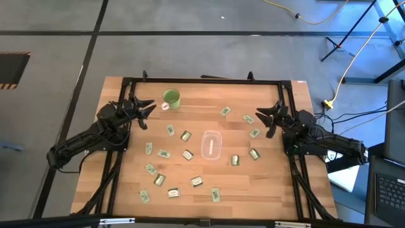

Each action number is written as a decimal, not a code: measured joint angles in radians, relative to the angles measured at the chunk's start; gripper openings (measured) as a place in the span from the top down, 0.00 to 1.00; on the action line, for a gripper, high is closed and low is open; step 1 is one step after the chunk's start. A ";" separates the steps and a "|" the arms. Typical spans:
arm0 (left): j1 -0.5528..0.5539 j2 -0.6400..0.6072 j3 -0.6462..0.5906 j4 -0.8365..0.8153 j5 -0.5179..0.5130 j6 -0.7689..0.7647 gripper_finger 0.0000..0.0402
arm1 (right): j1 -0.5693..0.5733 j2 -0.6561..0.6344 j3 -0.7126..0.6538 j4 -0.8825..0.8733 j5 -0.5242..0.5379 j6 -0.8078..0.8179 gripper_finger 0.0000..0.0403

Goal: Pick and place items into bin
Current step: Put the stevia packet into the transparent bin

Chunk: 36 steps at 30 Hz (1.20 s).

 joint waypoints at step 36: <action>0.000 0.000 0.000 0.000 0.000 0.000 0.71 | 0.032 0.973 0.531 -0.663 -0.072 0.248 0.68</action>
